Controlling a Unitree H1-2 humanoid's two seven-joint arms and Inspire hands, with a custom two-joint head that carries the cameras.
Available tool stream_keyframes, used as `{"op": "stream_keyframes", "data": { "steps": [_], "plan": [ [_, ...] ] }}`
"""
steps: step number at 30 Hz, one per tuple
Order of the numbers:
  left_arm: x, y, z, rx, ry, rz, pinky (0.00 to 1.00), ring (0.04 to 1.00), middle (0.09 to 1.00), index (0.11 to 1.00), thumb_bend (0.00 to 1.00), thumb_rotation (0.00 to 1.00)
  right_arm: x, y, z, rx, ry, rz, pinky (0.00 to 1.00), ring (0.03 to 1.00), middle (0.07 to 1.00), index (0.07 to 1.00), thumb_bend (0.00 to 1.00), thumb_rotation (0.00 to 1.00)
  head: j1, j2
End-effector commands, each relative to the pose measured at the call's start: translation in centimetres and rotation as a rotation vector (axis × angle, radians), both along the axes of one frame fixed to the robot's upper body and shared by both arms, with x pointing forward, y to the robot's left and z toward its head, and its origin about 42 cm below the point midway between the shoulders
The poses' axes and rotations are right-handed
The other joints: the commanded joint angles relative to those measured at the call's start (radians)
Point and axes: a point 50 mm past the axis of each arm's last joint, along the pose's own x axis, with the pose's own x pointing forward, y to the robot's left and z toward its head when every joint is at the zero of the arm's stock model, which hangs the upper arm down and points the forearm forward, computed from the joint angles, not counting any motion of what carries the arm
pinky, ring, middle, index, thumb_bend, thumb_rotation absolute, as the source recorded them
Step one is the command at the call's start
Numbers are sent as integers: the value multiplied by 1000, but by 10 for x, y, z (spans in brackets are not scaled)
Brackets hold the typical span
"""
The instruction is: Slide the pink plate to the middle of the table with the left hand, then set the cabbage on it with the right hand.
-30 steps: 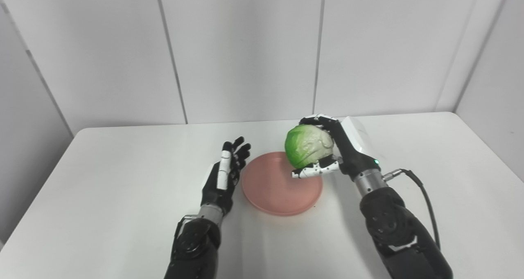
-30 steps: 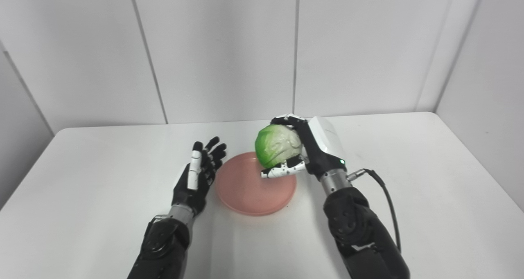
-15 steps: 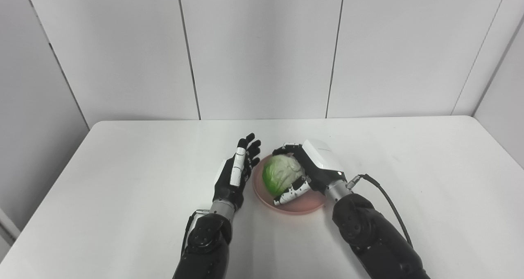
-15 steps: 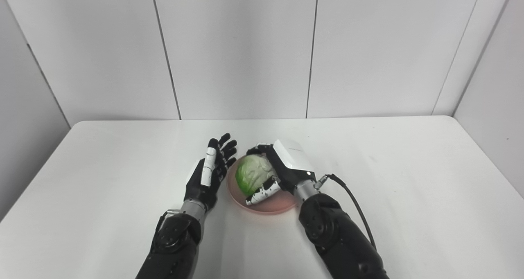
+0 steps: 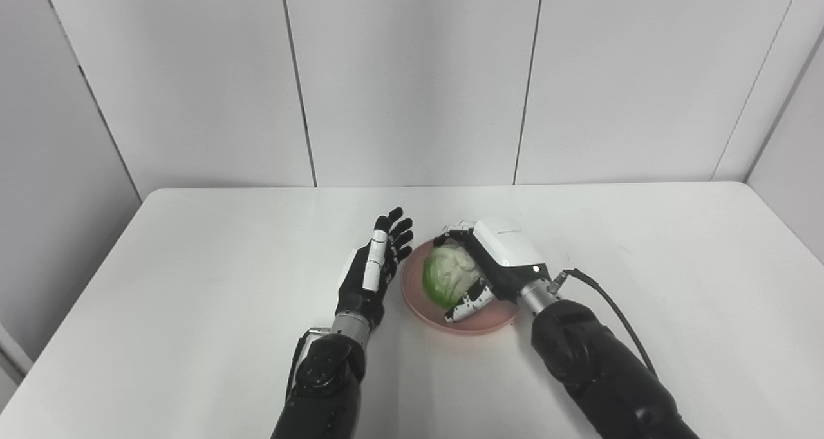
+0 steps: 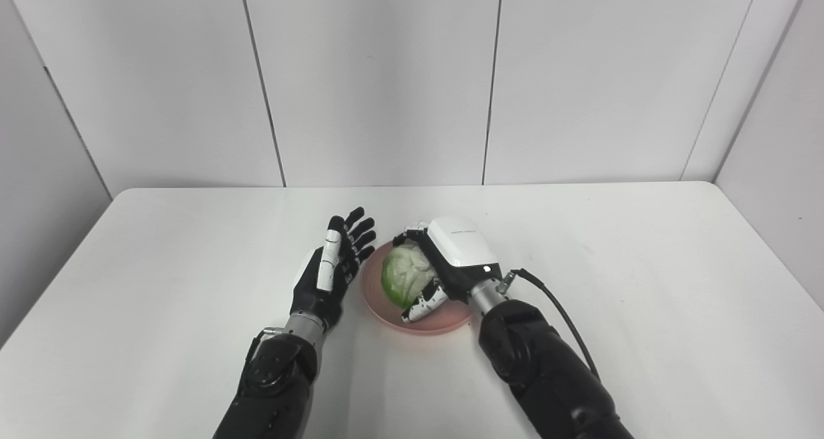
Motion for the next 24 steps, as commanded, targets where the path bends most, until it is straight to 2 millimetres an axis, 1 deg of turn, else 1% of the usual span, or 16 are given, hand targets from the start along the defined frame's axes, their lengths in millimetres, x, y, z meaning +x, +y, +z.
{"op": "stream_keyframes", "data": {
  "steps": [1, 3, 4, 6, 10, 12, 14, 16, 17, 18, 19, 21, 23, 24],
  "plan": [
    [-2, 0, -3, -5, 3, -8, 934, 940, 934, 919, 805, 1000, 4, 2, 28, 50, -71, 17, 939, 934, 911, 848, 689, 429, -1, 1],
    [-2, 0, -3, -9, 3, -11, 938, 942, 936, 920, 802, 1000, 2, -1, 29, 90, -55, 34, 963, 956, 928, 868, 701, 449, -6, 2],
    [-2, 0, -3, -11, 2, -12, 950, 947, 938, 925, 796, 1000, 0, -2, 29, 108, -47, 43, 985, 982, 971, 946, 717, 471, -7, 2],
    [-2, 0, -2, -15, 0, -11, 958, 951, 939, 926, 792, 1000, -2, -6, 29, 157, -39, 62, 987, 997, 994, 989, 745, 482, -11, 3],
    [0, 2, -2, -8, 5, -4, 990, 955, 935, 921, 811, 1000, -4, -14, 26, 248, -43, 87, 956, 1000, 1000, 1000, 781, 493, -23, 4],
    [0, 2, -1, -11, 7, -4, 994, 954, 935, 921, 815, 1000, -5, -19, 25, 296, -47, 91, 950, 1000, 1000, 1000, 784, 492, -28, 3],
    [1, 3, 0, -19, 7, -4, 987, 950, 930, 919, 816, 991, -6, -24, 22, 341, -49, 82, 941, 1000, 1000, 1000, 796, 523, -34, 4],
    [1, 5, 1, -23, 4, -1, 973, 941, 923, 916, 816, 983, -9, -30, 18, 376, -54, 63, 954, 1000, 1000, 1000, 807, 565, -39, 4],
    [1, 5, 1, -24, 2, 0, 971, 938, 920, 915, 810, 984, -10, -32, 17, 388, -57, 53, 942, 1000, 1000, 1000, 807, 594, -39, 4],
    [1, 6, 2, -19, 1, 2, 970, 936, 919, 914, 807, 984, -12, -36, 13, 410, -56, 35, 935, 1000, 1000, 1000, 806, 609, -46, 4],
    [2, 7, 2, -15, 1, 4, 987, 945, 922, 917, 805, 995, -14, -38, 11, 425, -55, 23, 884, 1000, 1000, 1000, 796, 636, -46, 4],
    [2, 9, 4, -12, -2, -2, 998, 959, 930, 923, 796, 1000, -16, -44, 0, 502, -29, -19, 827, 1000, 1000, 1000, 794, 641, -56, 5],
    [2, 12, 5, -13, -7, -8, 999, 963, 933, 926, 787, 1000, -18, -47, -7, 566, -7, -55, 826, 1000, 1000, 1000, 796, 644, -60, 5],
    [2, 13, 5, -13, -8, -7, 1000, 964, 934, 928, 783, 1000, -19, -48, -12, 644, 23, -75, 828, 1000, 1000, 1000, 797, 645, -65, 5]
  ]
}}
